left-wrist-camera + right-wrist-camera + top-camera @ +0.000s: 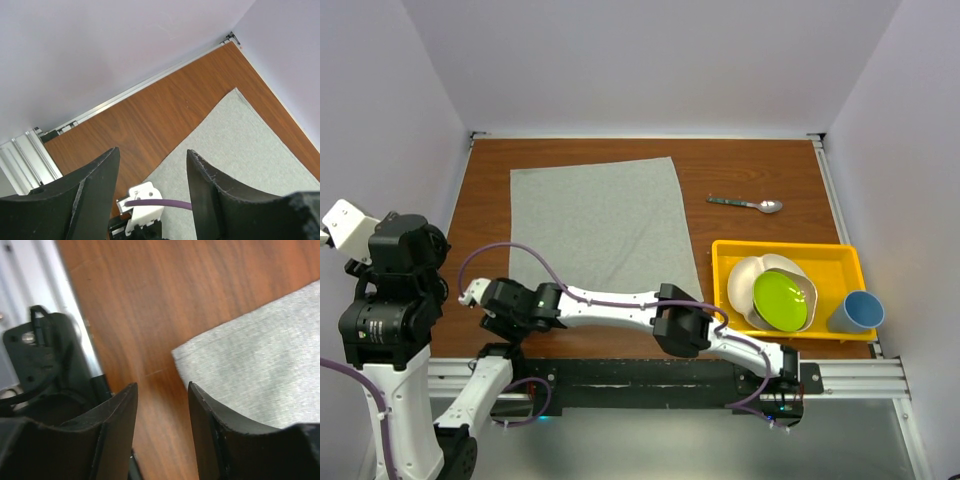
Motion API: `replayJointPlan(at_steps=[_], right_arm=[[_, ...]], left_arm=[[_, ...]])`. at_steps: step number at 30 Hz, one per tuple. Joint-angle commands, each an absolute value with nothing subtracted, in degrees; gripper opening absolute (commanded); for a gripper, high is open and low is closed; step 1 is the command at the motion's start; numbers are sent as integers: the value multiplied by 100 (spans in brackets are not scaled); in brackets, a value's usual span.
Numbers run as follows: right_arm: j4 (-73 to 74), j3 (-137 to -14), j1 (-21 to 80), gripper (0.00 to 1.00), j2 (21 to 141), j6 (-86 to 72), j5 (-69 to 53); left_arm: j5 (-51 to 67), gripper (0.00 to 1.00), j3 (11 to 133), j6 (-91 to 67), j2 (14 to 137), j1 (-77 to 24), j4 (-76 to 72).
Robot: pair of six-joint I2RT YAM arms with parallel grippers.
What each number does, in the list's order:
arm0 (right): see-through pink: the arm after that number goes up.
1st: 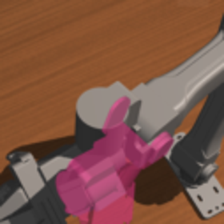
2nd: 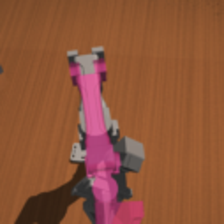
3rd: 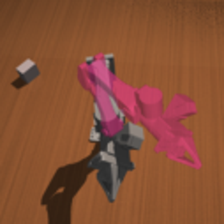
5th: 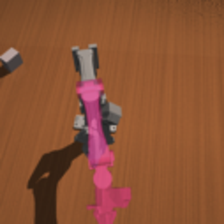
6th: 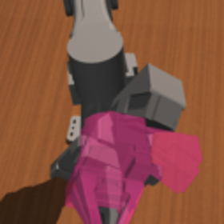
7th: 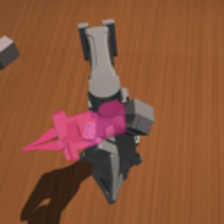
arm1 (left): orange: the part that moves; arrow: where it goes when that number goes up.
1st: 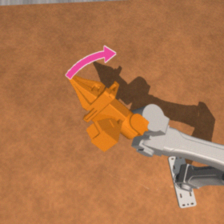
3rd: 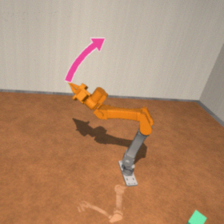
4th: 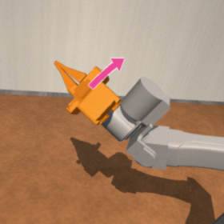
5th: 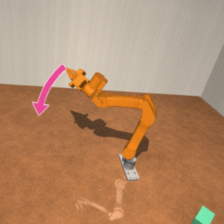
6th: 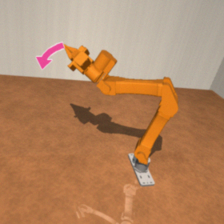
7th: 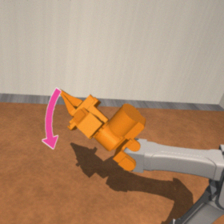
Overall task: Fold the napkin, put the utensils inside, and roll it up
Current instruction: Fold the napkin
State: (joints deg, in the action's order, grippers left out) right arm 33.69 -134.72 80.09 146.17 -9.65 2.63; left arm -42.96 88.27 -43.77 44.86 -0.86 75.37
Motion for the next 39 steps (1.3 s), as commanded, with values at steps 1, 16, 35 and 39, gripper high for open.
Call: replayJointPlan(at_steps=[1, 16, 35, 39], right_arm=[[3507, -13913, 8095, 50, 14783, -519, 738], [3217, -14281, 8200, 51, 15398, -106, 1018], [3191, -14317, 7998, 0, 15364, -175, 967], [2998, -14091, 7726, 0, 14811, -667, 555]], left_arm=[[-4105, 60, 8807, -4298, 4430, -62, 7541], [-3867, 59, 8771, -4395, 4474, -62, 7541], [-3718, 59, 8561, -4579, 4483, -62, 7541], [-3683, 58, 8473, -4719, 4526, -62, 7541]])
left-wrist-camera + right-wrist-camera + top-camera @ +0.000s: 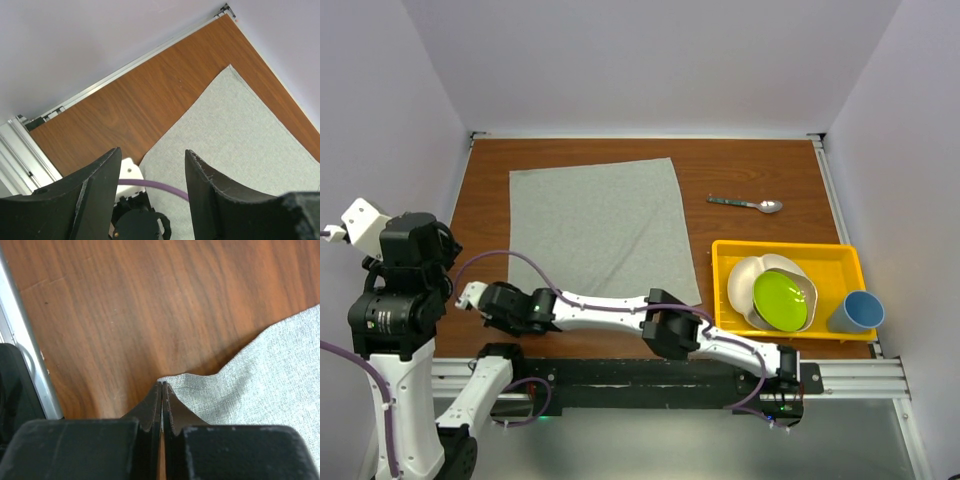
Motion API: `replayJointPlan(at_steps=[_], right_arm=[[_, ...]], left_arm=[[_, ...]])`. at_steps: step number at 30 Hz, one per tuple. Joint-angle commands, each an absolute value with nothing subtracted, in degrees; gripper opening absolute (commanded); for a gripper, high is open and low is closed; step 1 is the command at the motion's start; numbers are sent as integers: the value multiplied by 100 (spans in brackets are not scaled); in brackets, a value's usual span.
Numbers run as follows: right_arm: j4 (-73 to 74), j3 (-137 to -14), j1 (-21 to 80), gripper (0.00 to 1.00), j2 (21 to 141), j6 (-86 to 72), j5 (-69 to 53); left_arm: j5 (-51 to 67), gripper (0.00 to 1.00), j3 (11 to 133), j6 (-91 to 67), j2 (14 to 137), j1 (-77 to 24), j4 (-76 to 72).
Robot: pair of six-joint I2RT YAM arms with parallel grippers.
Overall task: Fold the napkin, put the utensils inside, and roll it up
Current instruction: Fold the napkin
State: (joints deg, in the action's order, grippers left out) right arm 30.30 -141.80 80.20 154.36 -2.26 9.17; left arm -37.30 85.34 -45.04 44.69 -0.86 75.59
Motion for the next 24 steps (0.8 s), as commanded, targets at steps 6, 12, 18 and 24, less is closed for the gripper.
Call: replayJointPlan(at_steps=[6, 12, 18, 24], right_arm=[[2242, -13046, 6953, 0, 13792, -1844, -1088], [1389, -12060, 5838, 0, 13044, -2996, -2591], [1450, -11681, 4958, 0, 12902, -3121, -3163], [1776, -11681, 4124, 0, 12911, -2768, -3146]], left_arm=[[-3700, 58, 8280, -4860, 4588, -62, 7532], [-3516, 58, 7815, -5036, 4518, -62, 7322], [-3200, 57, 7375, -5089, 4439, -62, 6883], [-2831, 57, 6953, -5063, 4386, -62, 6584]])
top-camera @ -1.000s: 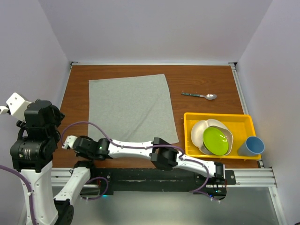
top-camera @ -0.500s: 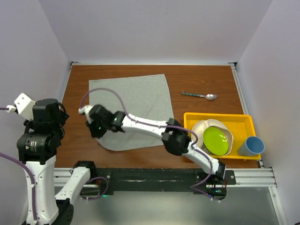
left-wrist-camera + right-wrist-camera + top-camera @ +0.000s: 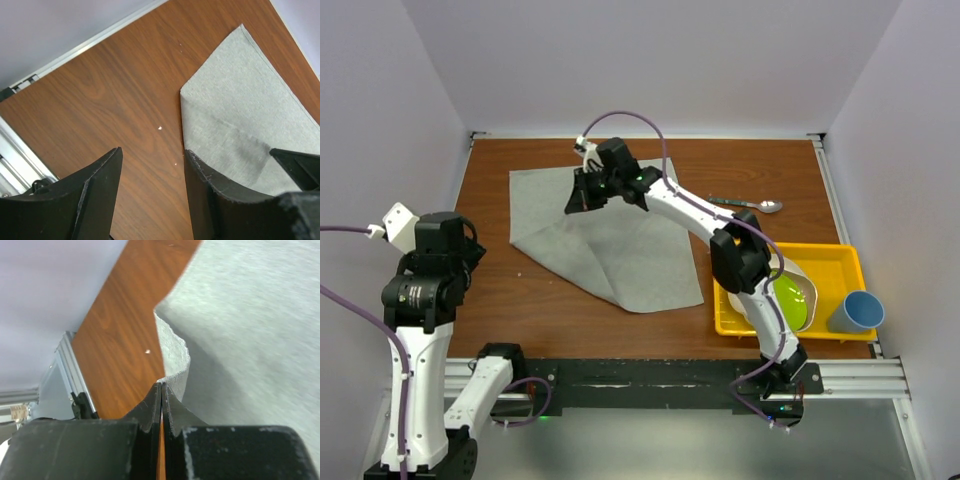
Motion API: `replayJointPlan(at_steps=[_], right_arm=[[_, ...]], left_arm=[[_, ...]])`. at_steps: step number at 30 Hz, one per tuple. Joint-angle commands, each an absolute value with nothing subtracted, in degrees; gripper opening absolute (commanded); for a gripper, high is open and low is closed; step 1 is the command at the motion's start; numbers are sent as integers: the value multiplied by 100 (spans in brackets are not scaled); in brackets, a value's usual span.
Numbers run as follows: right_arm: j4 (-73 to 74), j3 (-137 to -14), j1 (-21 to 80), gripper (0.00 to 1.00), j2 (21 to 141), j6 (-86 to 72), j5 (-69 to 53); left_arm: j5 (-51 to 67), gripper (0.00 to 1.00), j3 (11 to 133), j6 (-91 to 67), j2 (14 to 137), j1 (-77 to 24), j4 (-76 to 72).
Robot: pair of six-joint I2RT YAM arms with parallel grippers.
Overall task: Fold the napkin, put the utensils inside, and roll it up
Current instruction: Fold the napkin
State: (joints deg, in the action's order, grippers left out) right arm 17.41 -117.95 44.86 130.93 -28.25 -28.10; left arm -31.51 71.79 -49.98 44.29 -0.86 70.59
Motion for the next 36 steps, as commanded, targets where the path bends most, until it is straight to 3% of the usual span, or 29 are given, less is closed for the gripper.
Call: replayJointPlan(at_steps=[1, 15, 36], right_arm=[[1749, -11672, 4009, 0, 12937, -2812, -3173], [1714, -12287, 2234, 0, 13781, -2812, -3568], [1345, -13667, 1354, 0, 14950, -3365, -3525]], left_arm=[[-2682, 57, 6909, -5045, 4394, -62, 6557], [-2180, 57, 6601, -4939, 4447, -62, 6337], [-2101, 57, 6460, -4975, 4518, -62, 6311]])
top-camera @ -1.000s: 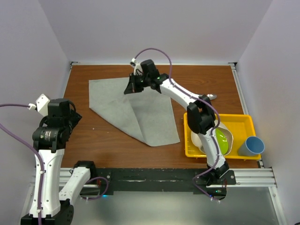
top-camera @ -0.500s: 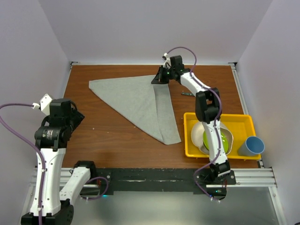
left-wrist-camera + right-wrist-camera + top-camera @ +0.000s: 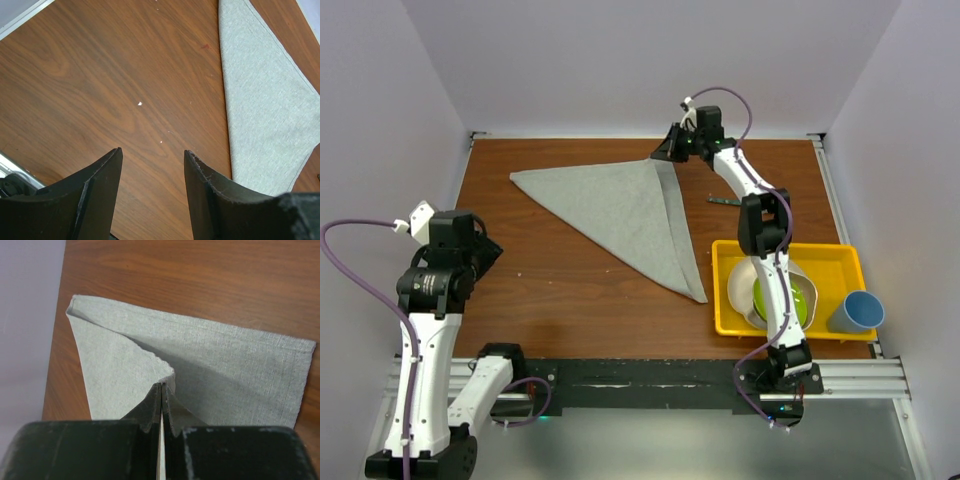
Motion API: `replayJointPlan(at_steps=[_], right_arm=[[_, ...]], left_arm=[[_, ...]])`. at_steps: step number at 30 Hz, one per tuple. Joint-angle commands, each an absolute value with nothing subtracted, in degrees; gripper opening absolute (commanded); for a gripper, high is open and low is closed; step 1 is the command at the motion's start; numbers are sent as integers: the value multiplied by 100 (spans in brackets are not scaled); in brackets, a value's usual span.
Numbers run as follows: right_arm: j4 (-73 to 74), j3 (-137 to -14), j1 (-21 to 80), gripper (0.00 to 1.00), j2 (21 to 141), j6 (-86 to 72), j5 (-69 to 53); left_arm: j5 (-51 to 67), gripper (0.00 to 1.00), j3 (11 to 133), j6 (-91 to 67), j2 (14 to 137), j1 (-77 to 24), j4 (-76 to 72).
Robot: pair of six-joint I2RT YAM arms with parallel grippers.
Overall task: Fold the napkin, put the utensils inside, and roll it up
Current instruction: Fold the napkin
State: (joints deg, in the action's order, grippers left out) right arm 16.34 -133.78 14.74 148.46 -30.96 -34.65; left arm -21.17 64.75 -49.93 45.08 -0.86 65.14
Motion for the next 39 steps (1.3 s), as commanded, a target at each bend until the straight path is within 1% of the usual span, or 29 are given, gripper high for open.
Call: replayJointPlan(at_steps=[1, 6, 13, 39], right_arm=[[1258, -13676, 1354, 0, 14976, -3410, -3516], [1204, -14036, 1275, 0, 15222, -3551, -3507], [835, -14106, 1169, 0, 15328, -3840, -3322], [527, -14344, 932, 0, 15794, -4210, -3357]], left_arm=[[-2101, 57, 6469, -4966, 4535, -62, 6302], [-2101, 57, 6478, -4939, 4553, -62, 6328], [-2101, 57, 6477, -4913, 4623, -62, 6293], [-2057, 58, 6363, -4852, 4729, -62, 6187]])
